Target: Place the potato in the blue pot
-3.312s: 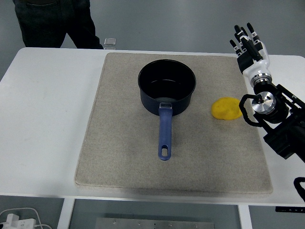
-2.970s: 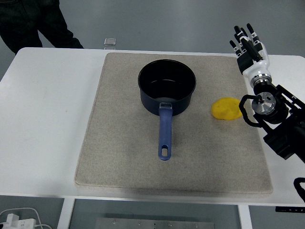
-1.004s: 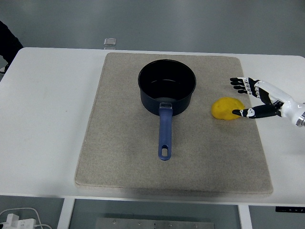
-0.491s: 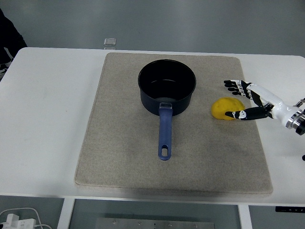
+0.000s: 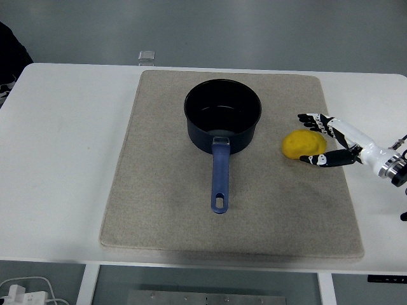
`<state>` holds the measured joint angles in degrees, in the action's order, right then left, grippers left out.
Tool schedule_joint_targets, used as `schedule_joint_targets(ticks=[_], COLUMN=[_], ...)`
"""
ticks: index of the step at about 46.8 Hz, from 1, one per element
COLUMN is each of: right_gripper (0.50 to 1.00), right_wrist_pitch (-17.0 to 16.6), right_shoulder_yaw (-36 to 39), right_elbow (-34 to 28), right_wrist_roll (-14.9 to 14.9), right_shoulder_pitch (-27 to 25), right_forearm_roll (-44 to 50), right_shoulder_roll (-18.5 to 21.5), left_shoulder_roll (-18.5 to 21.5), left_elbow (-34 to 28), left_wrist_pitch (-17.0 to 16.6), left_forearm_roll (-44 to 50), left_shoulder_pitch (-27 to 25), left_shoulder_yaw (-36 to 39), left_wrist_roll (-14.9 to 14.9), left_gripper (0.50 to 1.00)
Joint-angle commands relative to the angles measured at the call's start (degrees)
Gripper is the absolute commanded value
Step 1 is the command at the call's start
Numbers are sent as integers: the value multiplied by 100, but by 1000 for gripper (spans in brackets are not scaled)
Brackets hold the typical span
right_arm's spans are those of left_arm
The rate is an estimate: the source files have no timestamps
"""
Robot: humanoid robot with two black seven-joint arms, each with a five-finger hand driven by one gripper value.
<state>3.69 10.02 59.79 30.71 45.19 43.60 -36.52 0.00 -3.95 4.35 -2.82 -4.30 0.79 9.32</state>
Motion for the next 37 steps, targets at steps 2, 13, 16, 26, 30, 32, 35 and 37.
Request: schedule_joint_targets(ticks=[2, 13, 16, 26, 30, 32, 35, 37], right_gripper=[909, 846, 827, 793, 740, 711, 591, 511], right_wrist_pitch=[79, 184, 219, 413, 466, 466, 466, 457], right_shoulder_yaw=[0, 0, 0, 0, 0, 0, 0, 0], right_elbow=[-20, -47, -47, -55, -108, -126, -126, -126], right_wrist_roll=[5, 75, 93, 277, 401, 409, 427, 429], right_shoulder_pitch=[-36, -98, -107, -107, -116, -124, -168, -195], right_forearm_roll=[0, 8, 0, 0, -9, -9, -1, 0], right_shoulder_roll=[39, 136, 136, 136, 136, 136, 136, 145], left_shoulder_roll=[0, 0, 0, 0, 0, 0, 0, 0], left_elbow=[0, 0, 0, 0, 0, 0, 8, 0], left_wrist_pitch=[4, -4, 4, -4, -4, 4, -4, 4], left_forearm_roll=[1, 1, 1, 1, 1, 1, 1, 1], left_shoulder_pitch=[0, 0, 0, 0, 0, 0, 0, 0], left_shoulder_yaw=[9, 0, 0, 0, 0, 0, 0, 0], left_wrist_roll=[0, 0, 0, 0, 0, 0, 0, 0], left_gripper=[996, 996, 996, 996, 996, 996, 996, 996])
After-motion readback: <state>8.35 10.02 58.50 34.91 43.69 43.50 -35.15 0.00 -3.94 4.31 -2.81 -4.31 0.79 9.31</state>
